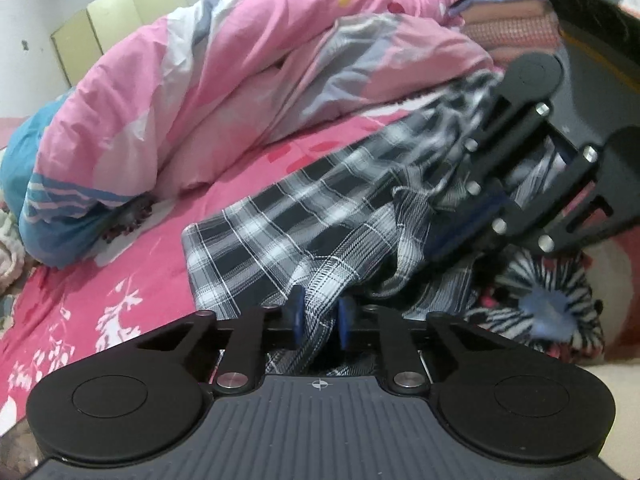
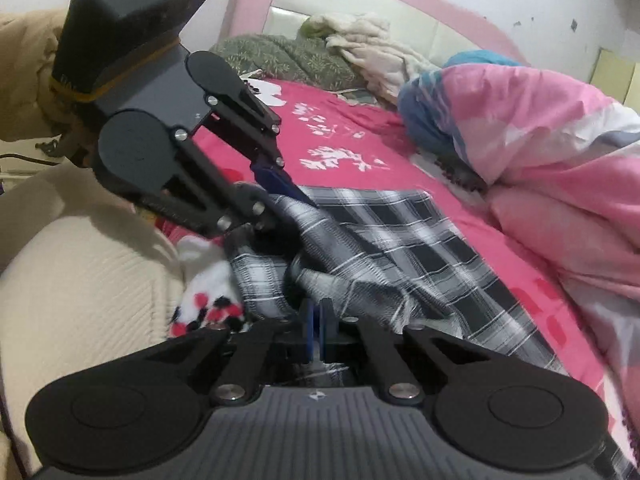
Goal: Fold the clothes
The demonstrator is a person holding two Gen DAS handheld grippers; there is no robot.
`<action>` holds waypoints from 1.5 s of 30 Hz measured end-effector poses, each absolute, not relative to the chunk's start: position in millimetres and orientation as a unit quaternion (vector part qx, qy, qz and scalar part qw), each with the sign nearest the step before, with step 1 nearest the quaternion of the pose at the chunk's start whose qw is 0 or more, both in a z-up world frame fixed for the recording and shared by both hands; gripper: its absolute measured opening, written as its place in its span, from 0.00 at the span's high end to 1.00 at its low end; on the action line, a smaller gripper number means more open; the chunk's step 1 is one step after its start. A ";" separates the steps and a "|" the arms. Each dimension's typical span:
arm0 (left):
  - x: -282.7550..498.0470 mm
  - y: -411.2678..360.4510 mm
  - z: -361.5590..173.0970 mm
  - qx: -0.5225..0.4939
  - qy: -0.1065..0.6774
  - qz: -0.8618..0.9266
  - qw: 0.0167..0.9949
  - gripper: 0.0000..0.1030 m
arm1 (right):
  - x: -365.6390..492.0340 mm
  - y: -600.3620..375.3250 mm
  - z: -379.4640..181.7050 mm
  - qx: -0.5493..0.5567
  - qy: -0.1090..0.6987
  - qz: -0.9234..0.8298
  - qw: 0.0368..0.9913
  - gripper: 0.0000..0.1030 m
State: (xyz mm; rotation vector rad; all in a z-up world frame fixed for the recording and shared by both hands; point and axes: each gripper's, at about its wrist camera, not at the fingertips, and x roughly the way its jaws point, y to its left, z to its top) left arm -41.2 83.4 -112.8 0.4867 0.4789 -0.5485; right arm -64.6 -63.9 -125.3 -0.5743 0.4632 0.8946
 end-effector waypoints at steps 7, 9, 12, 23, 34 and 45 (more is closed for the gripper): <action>-45.6 87.9 -110.3 0.215 0.221 -0.267 0.913 0.91 | -76.7 -71.6 -108.8 -0.249 0.168 0.391 0.870 0.96; -46.6 87.8 -111.0 0.215 0.220 -0.266 0.914 0.91 | -79.0 -68.2 -107.6 -0.272 0.149 0.392 0.866 0.71; -46.8 88.3 -110.5 0.210 0.215 -0.265 0.916 0.91 | -81.4 -56.1 -116.2 -0.329 0.137 0.396 0.846 0.47; -44.7 95.1 -109.8 0.171 0.206 -0.260 0.928 0.91 | -83.6 -57.0 -116.0 -0.314 0.169 0.395 0.847 0.98; -52.3 101.3 -102.7 0.161 0.192 -0.272 0.929 0.93 | -64.9 -27.8 -139.7 -0.285 0.199 0.358 0.867 0.97; -51.4 101.2 -104.1 0.162 0.195 -0.265 0.930 0.93 | -93.0 -56.6 -100.3 -0.165 0.195 0.393 0.884 0.90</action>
